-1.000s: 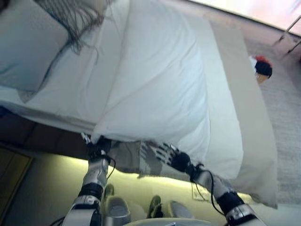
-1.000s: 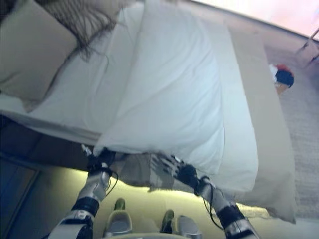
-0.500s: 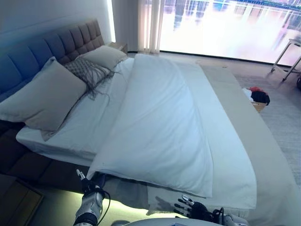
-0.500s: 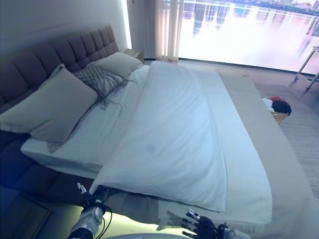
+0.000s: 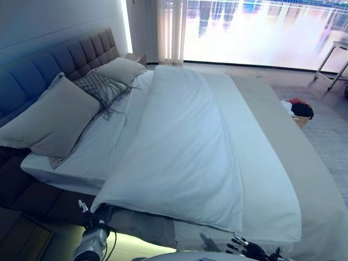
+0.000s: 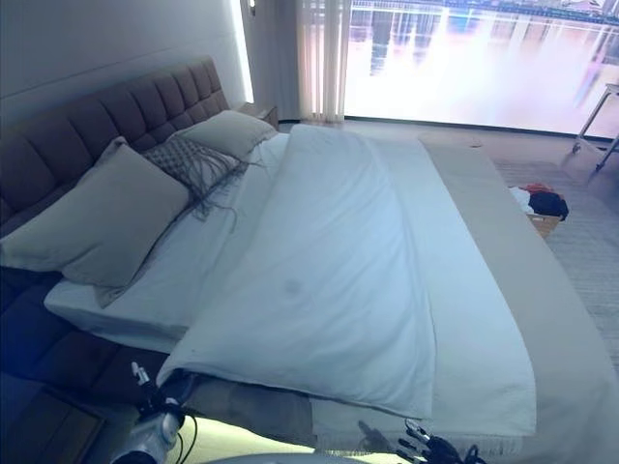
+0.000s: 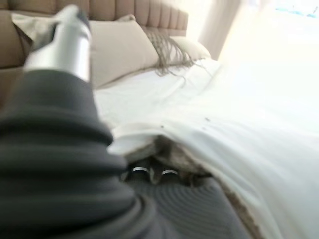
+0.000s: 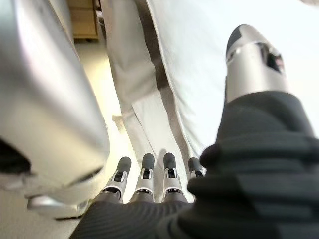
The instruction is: Make the bed neatly
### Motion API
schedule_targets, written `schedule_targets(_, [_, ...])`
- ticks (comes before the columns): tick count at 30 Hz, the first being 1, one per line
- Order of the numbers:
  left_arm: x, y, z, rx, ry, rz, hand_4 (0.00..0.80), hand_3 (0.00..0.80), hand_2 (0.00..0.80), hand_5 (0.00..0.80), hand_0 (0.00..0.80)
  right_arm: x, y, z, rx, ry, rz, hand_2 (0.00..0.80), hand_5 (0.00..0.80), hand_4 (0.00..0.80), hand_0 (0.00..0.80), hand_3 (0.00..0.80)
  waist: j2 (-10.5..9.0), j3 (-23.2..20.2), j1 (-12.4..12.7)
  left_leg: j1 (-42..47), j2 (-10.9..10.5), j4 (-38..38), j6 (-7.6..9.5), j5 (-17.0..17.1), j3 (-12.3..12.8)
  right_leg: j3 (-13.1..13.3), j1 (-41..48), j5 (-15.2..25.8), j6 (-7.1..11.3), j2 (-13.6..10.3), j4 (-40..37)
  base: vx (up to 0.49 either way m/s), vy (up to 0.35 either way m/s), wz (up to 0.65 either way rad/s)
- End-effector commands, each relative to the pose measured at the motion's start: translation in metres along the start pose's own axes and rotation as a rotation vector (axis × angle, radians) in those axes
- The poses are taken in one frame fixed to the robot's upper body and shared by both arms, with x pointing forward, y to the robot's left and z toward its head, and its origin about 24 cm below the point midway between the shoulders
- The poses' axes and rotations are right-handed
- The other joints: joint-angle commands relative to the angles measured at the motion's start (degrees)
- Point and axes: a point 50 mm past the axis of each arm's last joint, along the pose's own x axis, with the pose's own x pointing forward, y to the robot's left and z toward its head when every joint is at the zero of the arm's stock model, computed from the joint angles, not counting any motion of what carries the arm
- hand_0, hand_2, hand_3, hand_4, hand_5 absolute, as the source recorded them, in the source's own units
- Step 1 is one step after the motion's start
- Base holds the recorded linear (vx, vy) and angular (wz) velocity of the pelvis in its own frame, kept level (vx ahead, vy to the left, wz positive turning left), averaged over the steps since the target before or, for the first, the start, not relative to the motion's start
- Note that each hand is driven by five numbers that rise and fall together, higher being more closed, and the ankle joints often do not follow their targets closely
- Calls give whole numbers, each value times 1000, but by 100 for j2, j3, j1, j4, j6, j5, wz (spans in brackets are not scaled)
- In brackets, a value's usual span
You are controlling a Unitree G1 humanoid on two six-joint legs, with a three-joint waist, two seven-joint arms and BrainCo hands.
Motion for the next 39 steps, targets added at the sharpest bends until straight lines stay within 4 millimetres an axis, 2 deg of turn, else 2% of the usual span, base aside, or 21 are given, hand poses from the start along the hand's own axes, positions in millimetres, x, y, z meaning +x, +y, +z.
schedule_targets(1, [-26,-105,125,102,-408,-404,0,0,0,0,0,-2,-3,14,-5,-65,-21,0,0,0,0,0,19,43,598,-450,-320,736,337,-377,-181,-88,-140,209,175,-678,157,-74,71,-2])
schedule_targets(5, [-34,-136,139,170,-448,-461,0,0,0,0,0,-1,-3,18,-12,-92,-43,0,0,0,0,0,66,48,727,-576,-371,756,358,-371,-248,-158,-168,260,209,-738,84,-87,52,0])
schedule_targets(9, [-49,-164,168,203,-559,-466,0,0,0,0,0,-2,-2,27,20,-131,-41,0,0,0,0,0,109,18,842,-681,-417,724,390,-334,-331,-226,-178,316,257,-791,-6,-91,55,-6])
schedule_targets(13, [-69,-175,200,165,-689,-436,0,0,0,0,0,-1,1,31,25,-150,-35,0,0,0,0,0,129,-16,957,-772,-455,722,401,-353,-413,-288,-189,305,272,-828,-41,-88,54,-4])
schedule_targets(17, [-90,-170,227,115,-771,-391,0,0,0,0,0,-2,1,39,21,-172,-43,0,0,0,0,0,116,-16,1070,-913,-508,758,428,-332,-507,-370,-240,328,263,-856,-44,-97,70,-8])
schedule_targets(19, [-100,-157,238,59,-822,-334,0,0,0,0,0,-3,2,44,18,-188,-42,0,0,0,0,0,91,9,1156,-950,-515,802,432,-388,-558,-405,-254,261,251,-864,3,-59,65,-12])
schedule_targets(26, [-115,-123,251,-32,-878,-213,0,0,0,0,0,-6,3,56,-19,-212,-30,0,0,0,0,0,-33,136,1357,-1087,-528,884,445,-432,-654,-515,-302,224,250,-888,52,-64,53,-7])
schedule_targets(32, [-111,-118,247,-6,-804,-199,0,0,0,0,0,-7,2,57,-13,-222,-29,0,0,0,0,0,-227,247,1449,-1191,-514,965,441,-480,-711,-555,-372,243,262,-888,110,-42,3,5])
schedule_targets(36, [-97,-117,234,39,-675,-167,0,0,0,0,0,0,12,56,-34,-232,11,0,0,0,0,0,-374,365,1526,-1304,-482,1019,448,-504,-738,-577,-444,305,279,-864,130,-51,-53,18])
schedule_targets(39, [-86,-104,222,72,-568,-105,0,0,0,0,0,4,18,57,-34,-233,34,0,0,0,0,0,-456,418,1534,-1351,-474,1014,459,-500,-731,-568,-515,349,295,-831,140,-48,-69,26])
